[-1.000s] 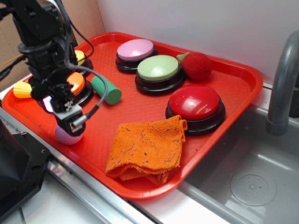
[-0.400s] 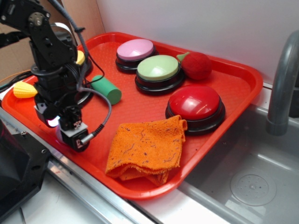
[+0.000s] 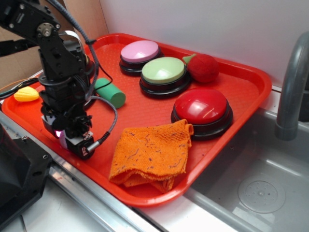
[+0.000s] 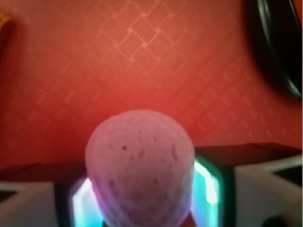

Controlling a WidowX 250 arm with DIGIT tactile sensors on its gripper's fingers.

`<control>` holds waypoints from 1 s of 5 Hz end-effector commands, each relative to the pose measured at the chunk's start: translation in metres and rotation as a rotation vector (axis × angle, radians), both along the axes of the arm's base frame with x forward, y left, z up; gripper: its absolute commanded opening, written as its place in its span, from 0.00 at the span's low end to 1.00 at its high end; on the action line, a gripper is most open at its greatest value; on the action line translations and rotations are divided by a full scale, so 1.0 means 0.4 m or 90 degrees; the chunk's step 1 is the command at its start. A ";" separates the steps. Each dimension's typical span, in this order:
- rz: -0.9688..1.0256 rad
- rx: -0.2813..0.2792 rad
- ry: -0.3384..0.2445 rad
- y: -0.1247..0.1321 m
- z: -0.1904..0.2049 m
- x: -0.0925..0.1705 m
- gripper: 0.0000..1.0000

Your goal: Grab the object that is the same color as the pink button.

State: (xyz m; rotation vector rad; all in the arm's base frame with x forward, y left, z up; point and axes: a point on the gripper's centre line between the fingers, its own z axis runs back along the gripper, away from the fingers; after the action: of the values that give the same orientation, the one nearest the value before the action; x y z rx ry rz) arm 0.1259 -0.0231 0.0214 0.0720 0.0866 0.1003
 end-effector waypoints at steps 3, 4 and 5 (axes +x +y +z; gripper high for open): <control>0.056 -0.083 -0.122 -0.011 0.327 0.151 0.00; 0.052 -0.079 -0.158 -0.007 0.384 0.159 0.00; 0.034 -0.069 -0.184 -0.008 0.424 0.158 0.00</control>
State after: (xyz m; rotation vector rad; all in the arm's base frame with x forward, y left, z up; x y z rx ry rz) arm 0.1888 -0.0262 0.1771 -0.0484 -0.1437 0.1650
